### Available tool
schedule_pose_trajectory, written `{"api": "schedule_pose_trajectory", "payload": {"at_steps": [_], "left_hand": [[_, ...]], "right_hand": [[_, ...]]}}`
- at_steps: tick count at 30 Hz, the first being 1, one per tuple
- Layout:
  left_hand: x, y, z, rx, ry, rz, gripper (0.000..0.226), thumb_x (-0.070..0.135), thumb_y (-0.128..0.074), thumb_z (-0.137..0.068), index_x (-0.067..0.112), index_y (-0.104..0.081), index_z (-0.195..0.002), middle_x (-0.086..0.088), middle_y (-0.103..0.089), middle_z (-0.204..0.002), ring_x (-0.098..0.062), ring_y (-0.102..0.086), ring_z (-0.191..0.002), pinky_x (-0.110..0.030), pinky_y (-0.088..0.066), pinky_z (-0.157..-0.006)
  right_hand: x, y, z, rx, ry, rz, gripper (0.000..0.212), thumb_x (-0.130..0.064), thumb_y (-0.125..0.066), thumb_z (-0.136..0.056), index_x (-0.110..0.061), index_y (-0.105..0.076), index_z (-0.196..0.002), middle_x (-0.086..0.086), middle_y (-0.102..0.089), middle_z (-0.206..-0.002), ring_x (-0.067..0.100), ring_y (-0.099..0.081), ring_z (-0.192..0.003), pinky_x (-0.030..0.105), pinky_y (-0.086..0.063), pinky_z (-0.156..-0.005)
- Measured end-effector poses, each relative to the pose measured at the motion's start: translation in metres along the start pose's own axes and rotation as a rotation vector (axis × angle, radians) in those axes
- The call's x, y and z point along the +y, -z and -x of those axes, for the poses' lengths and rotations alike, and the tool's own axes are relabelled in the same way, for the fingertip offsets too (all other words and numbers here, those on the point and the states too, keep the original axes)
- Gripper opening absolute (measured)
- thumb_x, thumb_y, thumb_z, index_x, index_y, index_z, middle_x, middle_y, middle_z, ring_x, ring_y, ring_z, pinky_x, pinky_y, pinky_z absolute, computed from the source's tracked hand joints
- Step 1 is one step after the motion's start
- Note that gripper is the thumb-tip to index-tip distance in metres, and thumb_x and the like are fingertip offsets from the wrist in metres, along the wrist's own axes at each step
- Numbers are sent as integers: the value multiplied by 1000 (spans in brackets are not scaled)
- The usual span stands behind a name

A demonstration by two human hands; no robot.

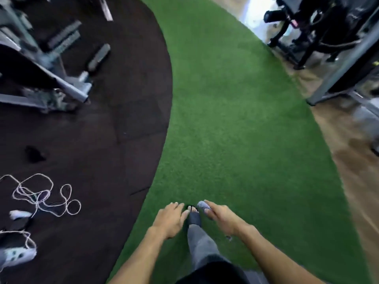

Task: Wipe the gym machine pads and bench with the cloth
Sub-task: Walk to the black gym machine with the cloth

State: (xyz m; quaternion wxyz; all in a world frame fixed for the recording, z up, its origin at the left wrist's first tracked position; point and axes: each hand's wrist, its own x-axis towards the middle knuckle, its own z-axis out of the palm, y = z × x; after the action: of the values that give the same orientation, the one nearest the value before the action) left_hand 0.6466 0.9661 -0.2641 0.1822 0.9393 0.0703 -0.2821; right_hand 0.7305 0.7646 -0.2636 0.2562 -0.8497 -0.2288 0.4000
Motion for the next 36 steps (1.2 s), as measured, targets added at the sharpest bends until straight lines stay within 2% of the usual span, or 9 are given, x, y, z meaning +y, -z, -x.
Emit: {"api": "schedule_pose_trajectory", "payload": {"at_steps": [5,8,13,20,26,31,36], "left_hand": [[-54,79,-79,7,189,125,48,46,-27,-102,15,-48,-134,-9,-53,-138,-29,-49,-129,-43,-41,-101],[-79,126,-121,11,256,194,46,44,-31,-102,13,-52,-128,-13,-56,-132,-33,-51,-124,-42,-42,-98],[-138,205,-208,56,327,314,42,40,-35,-101,10,-55,-122,-14,-61,-123,-34,-56,-117,-44,-46,-95],[-237,342,-355,71,330,359,39,40,-36,-100,14,-57,-120,-11,-62,-123,-32,-57,-117,-43,-47,-95],[-315,495,-463,82,318,319,41,41,-34,-101,15,-55,-126,-9,-60,-128,-30,-55,-120,-42,-45,-99],[-373,593,-559,82,313,330,41,42,-33,-101,15,-55,-124,-8,-60,-127,-30,-56,-117,-44,-45,-98],[-437,688,-687,78,327,328,41,42,-33,-101,15,-55,-124,-9,-59,-128,-30,-54,-120,-44,-44,-99]], "right_hand": [[-45,60,-138,-144,115,84,47,-39,-38,-102,-16,-42,-143,9,-59,-137,23,-55,-124,28,-42,-99],[-76,98,-205,-173,145,121,46,-38,-39,-102,-15,-43,-142,12,-59,-135,26,-55,-123,27,-39,-94],[-129,165,-329,-208,199,141,49,-42,-38,-101,-17,-42,-143,11,-60,-135,25,-55,-125,31,-41,-100],[-200,255,-523,-168,189,141,48,-43,-38,-100,-19,-44,-141,8,-61,-134,22,-56,-124,28,-41,-98],[-291,351,-665,-119,172,139,50,-40,-40,-101,-17,-40,-145,11,-58,-138,25,-53,-128,32,-40,-105],[-354,426,-781,-98,182,128,50,-34,-41,-102,-12,-38,-147,10,-51,-144,22,-47,-134,24,-33,-106],[-399,502,-926,-125,179,130,50,-38,-39,-102,-17,-38,-147,6,-55,-142,21,-51,-131,29,-38,-105]]}}
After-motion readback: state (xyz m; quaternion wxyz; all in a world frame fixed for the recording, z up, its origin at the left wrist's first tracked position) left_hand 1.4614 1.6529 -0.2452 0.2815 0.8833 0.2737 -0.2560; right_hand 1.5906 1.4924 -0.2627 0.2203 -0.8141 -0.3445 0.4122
